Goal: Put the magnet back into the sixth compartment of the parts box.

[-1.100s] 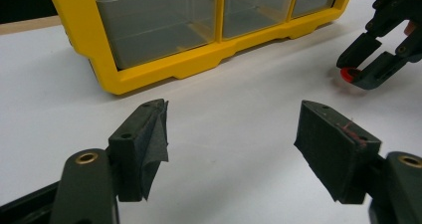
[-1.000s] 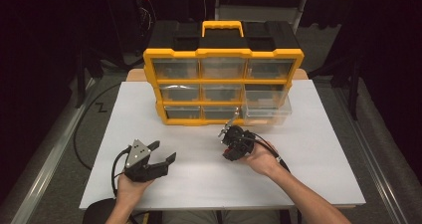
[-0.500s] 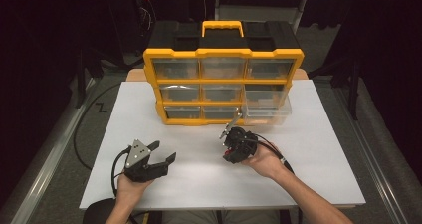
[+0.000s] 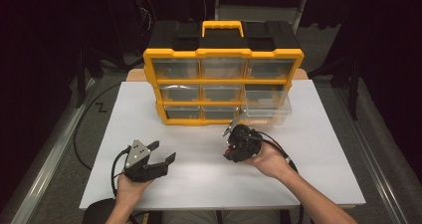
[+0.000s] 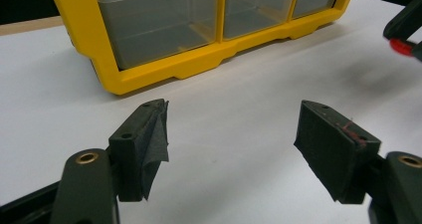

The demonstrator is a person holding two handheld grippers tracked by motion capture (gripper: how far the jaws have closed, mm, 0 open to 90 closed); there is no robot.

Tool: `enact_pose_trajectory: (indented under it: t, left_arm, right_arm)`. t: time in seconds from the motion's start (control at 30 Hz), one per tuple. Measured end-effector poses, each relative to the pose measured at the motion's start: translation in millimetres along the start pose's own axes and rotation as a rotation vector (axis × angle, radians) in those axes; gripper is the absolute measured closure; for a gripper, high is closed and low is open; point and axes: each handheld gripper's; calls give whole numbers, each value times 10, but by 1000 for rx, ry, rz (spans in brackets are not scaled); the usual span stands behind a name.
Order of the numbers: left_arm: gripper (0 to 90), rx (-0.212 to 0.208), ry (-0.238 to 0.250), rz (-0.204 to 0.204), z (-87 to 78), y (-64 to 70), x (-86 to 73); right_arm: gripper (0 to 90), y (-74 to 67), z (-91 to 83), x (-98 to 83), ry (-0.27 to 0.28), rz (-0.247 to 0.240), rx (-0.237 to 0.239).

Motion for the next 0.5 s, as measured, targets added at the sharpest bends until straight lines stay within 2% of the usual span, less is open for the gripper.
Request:
enact_pose_trajectory:
  t: [0.13,0.5]
  left_arm:
    - [288,-1,0,1,-3,5,0]
    - [290,2,1,2,0,9,0]
  right_arm:
    - [650,-16,-103,8,14,-11,-8]
    - [650,-13,-284,16,43,-2,5]
Point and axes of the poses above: each handheld gripper's, and its own axes: z roughly forward along the jaws, x roughly out of its top, y roughly to its right, and after that the axes turned 5 degrees about z, right-handed
